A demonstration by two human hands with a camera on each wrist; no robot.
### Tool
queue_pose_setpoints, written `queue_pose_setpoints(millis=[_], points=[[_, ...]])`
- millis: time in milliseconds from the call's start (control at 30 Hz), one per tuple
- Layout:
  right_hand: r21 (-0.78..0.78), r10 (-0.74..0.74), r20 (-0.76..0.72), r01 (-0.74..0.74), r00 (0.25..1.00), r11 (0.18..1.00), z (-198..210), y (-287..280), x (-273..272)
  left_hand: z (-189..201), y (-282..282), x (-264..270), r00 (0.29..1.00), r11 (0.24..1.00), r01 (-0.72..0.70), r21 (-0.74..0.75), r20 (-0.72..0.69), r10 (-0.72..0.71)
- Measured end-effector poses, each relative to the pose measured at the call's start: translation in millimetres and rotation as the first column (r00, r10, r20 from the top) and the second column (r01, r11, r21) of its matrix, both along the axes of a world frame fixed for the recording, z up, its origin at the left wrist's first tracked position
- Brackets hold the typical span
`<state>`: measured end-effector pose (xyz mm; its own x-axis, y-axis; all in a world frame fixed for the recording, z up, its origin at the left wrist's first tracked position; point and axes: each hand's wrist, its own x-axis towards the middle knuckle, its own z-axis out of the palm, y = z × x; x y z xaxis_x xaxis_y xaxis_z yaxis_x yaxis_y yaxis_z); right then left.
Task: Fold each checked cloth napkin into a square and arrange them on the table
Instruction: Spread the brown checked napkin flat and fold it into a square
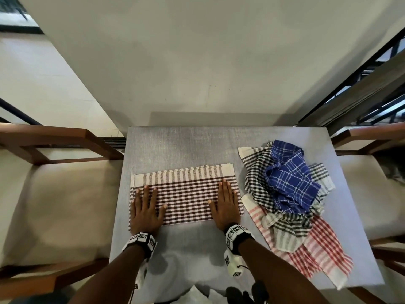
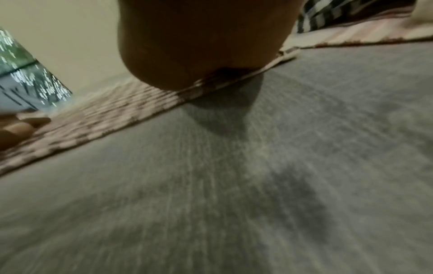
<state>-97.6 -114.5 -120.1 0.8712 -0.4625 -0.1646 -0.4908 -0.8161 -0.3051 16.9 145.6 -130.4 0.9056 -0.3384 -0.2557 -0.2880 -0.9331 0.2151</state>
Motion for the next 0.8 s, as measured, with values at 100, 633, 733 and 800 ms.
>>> queue_pose_setpoints(millis=[100, 633, 733, 800], points=[[-0.046, -0.099, 0.062, 0.102, 0.993, 0.994, 13.6, -10.0, -21.9, 15.9, -15.2, 0.4, 0.998, 0.998, -0.044, 0.045, 0.051, 0.042], [0.167, -0.477, -0.295, 0.536, 0.828, 0.828, 37.9, -37.1, -49.7, 70.9, -285.5, 64.2, 0.705, 0.715, 0.698, -0.042, -0.137, -0.696], [0.254, -0.505, -0.278, 0.569, 0.817, 0.782, 34.0, -43.5, -51.0, 62.1, -309.4, 59.5, 0.617, 0.597, 0.78, 0.188, -0.073, -0.783], [0.312, -0.539, -0.244, 0.592, 0.806, 0.743, 33.0, -44.8, -51.7, 62.2, -316.9, 57.6, 0.583, 0.546, 0.787, 0.286, -0.059, -0.81]])
